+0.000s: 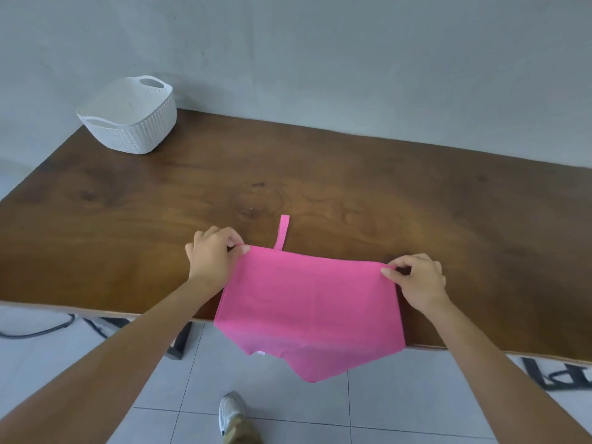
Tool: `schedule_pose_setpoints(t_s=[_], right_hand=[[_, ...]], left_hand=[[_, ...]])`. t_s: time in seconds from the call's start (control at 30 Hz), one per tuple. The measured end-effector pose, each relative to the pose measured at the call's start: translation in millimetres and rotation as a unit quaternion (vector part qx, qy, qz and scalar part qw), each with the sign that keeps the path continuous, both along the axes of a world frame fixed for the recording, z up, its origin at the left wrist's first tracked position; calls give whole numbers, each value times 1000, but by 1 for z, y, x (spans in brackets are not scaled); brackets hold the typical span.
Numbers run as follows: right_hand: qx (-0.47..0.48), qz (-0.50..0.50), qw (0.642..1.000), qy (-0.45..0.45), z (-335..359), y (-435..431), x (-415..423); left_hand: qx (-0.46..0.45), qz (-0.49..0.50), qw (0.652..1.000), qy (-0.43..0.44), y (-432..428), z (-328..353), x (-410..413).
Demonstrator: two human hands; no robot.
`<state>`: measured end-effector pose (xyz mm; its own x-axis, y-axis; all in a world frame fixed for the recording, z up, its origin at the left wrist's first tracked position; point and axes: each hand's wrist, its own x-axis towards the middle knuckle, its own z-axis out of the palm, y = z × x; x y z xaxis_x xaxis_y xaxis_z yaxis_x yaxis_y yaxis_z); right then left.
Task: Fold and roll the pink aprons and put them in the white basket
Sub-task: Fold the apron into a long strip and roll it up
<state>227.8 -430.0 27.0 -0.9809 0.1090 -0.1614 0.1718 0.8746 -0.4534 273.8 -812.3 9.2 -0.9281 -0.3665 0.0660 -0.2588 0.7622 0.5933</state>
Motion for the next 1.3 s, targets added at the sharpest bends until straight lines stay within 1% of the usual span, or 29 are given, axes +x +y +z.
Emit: schedule_pose_setpoints(t_s=[0.2, 0.5, 0.7, 0.9, 1.03, 1.3], right_hand=[[14, -24, 1000, 2, 6, -15, -52], [3, -75, 997, -18, 15, -32, -122], [14, -108, 994, -18, 14, -40, -161], [14, -115, 993, -27, 13, -38, -207], [21, -111, 993, -17, 11, -37, -243], [39, -95, 995, -7, 9, -36, -321]], left_hand=[[15, 6, 999, -48, -12, 8, -68], [26, 5, 998, -52, -25, 7, -142], [20, 6, 998, -57, -27, 11, -188], [7, 14, 998, -53, -23, 11, -233], [2, 16, 998, -61, -20, 13, -265], [-17, 59, 994, -89, -14, 16, -333]])
